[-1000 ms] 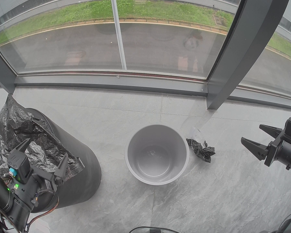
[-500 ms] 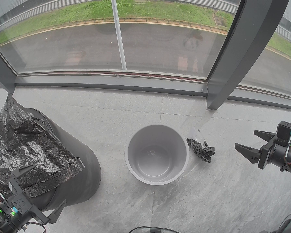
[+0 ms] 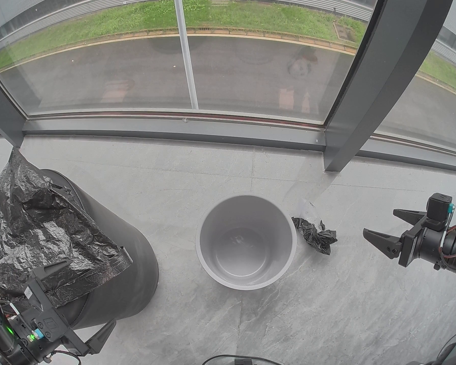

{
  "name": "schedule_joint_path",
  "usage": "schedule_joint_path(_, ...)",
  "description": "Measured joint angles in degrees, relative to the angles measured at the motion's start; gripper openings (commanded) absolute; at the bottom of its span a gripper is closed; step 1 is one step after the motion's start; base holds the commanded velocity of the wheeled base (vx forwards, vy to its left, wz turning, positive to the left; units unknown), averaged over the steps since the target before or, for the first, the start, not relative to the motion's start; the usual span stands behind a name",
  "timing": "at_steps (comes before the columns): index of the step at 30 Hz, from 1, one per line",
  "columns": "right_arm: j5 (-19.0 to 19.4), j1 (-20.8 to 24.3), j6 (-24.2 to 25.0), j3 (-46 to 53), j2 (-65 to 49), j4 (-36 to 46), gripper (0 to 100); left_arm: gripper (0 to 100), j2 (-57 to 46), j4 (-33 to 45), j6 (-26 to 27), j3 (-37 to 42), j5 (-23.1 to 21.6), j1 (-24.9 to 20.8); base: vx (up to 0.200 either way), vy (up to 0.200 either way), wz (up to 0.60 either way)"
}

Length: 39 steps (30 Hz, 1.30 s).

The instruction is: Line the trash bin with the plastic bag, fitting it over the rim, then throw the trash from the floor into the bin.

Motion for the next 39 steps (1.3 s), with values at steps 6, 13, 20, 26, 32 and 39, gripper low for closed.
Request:
schedule_joint_path(6, 0.0, 0.0, 0.0, 0.1, 0.2, 0.0, 100, 100, 3.3, -2.7, 2.1, -0.7, 0.3, 0.2, 0.000, 0.000, 0.00)
schedule_joint_path(13, 0.0, 0.0, 0.1, 0.1, 0.5, 0.0, 100, 100, 8.9, -8.2, 2.5, -1.5, 2.3, 1.0, 0.000, 0.000, 0.00)
schedule_joint_path(20, 0.0, 0.0, 0.1, 0.1, 0.7, 0.0, 100, 100, 13.2, -13.1, 5.9, -1.5, 6.7, 1.7, 0.000, 0.000, 0.00)
schedule_joint_path(26, 0.0, -0.1, 0.1, 0.1, 1.2, 0.0, 100, 100, 15.1, -13.8, 7.6, -1.4, 8.6, 3.1, 0.000, 0.000, 0.00)
schedule_joint_path(32, 0.1, -0.1, 0.1, 0.4, 1.5, -0.1, 100, 100, 16.7, -17.2, 7.6, -1.9, 8.8, 3.5, 0.000, 0.000, 0.00)
schedule_joint_path(39, 0.1, -0.1, 0.1, 0.4, 1.7, -0.1, 100, 100, 20.2, -27.7, 7.9, -1.1, 8.9, 3.8, 0.000, 0.000, 0.00)
